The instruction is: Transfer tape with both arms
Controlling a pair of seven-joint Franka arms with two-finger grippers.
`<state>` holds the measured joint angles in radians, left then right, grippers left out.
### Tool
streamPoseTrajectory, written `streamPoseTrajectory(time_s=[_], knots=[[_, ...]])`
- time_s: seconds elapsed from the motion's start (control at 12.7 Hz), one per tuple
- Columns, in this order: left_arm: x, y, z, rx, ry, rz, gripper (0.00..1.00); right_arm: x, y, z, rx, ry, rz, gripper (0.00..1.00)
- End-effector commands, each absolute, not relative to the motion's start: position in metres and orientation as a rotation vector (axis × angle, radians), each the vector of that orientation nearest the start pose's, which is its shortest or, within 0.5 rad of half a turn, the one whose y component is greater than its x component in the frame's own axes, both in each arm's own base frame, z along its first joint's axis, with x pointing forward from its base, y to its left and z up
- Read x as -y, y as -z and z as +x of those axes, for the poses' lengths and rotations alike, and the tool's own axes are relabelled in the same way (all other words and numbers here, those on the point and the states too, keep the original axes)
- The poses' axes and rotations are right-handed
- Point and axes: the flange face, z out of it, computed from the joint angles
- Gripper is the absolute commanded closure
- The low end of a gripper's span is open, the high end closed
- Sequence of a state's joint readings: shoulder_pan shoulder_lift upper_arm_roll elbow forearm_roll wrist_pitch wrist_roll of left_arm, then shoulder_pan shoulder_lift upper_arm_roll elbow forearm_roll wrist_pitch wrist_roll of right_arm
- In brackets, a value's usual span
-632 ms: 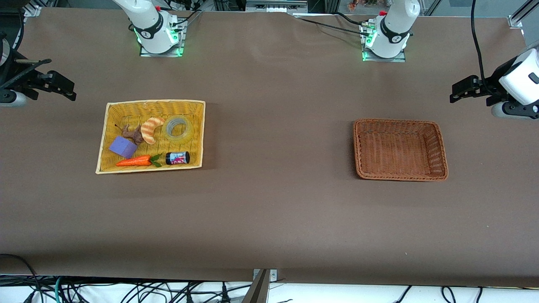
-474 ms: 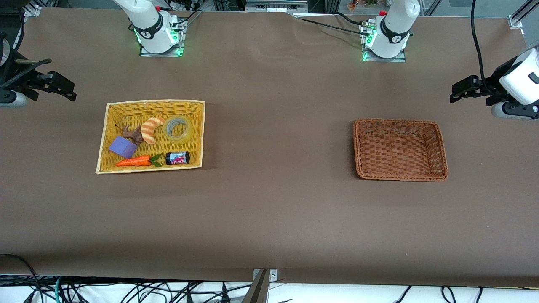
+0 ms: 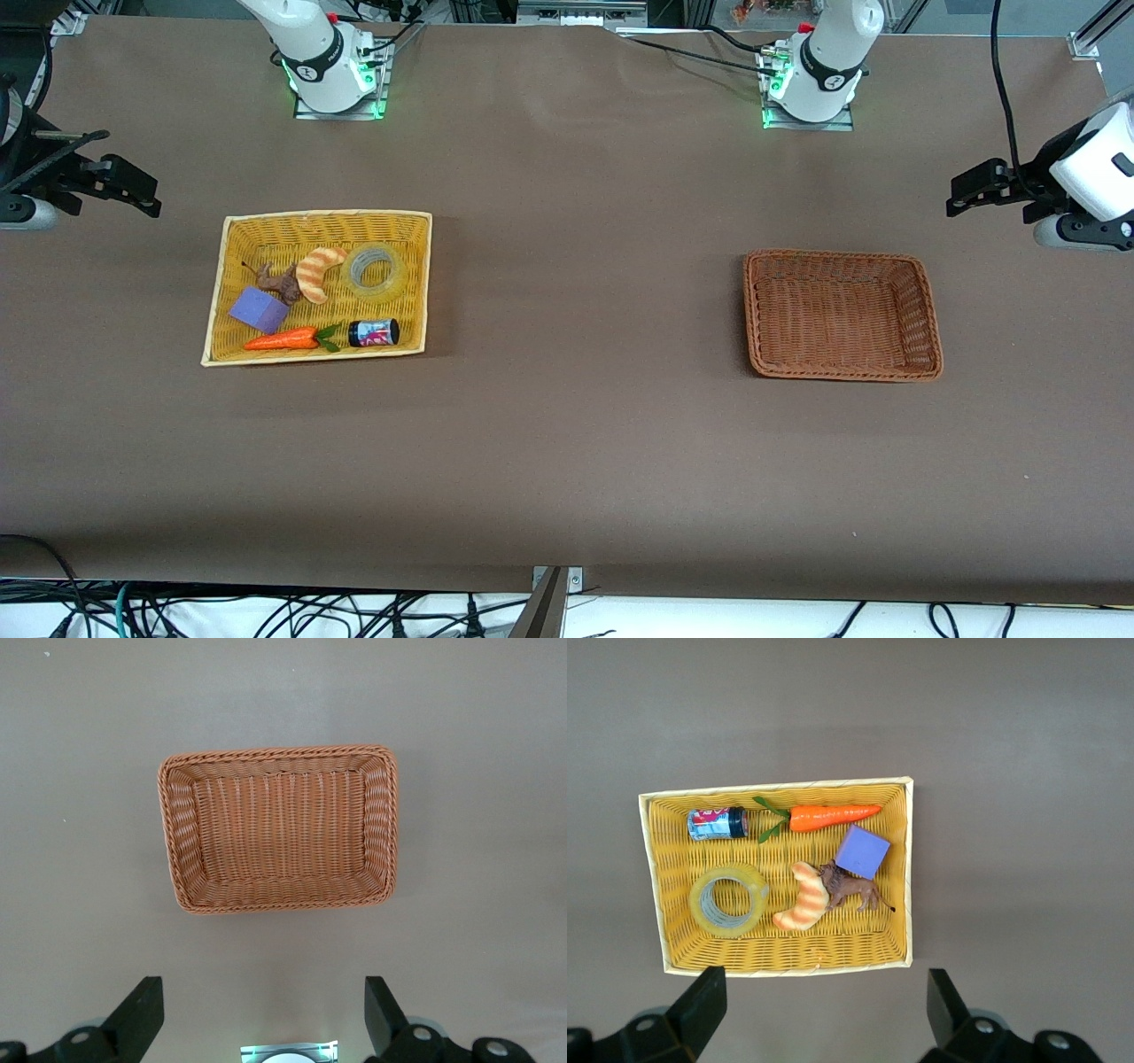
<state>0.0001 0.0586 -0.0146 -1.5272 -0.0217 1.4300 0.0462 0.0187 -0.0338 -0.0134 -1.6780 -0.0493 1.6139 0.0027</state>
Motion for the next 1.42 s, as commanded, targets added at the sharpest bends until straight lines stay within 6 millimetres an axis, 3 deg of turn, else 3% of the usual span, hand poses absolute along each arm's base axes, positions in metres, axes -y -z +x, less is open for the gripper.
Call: streamPoseTrajectory(time_s=[0.0,0.63,0.87,1.11,1.34], knots=[[0.011,-0.605,0.557,-0.088,-0.233,-3.178,0.0,0.003,-0.594,0.546,-0.014,-0.053,-3.197,0.0],[0.01,-0.605,0.557,-0.083,-0.233,-3.178,0.0,-0.003,-0.582,0.546,0.063,-0.147,-3.191,0.0],[0.01,-0.605,0.557,-0.085,-0.233,-3.178,0.0,-0.028,-0.562,0.545,0.214,-0.289,-3.174,0.0],[0.01,-0.604,0.557,-0.085,-0.236,-3.178,0.0,-0.057,-0.523,0.551,0.299,-0.414,-3.159,0.0],[0.011,-0.604,0.557,-0.087,-0.236,-3.178,0.0,-0.101,-0.454,0.557,0.432,-0.502,-3.146,0.0]])
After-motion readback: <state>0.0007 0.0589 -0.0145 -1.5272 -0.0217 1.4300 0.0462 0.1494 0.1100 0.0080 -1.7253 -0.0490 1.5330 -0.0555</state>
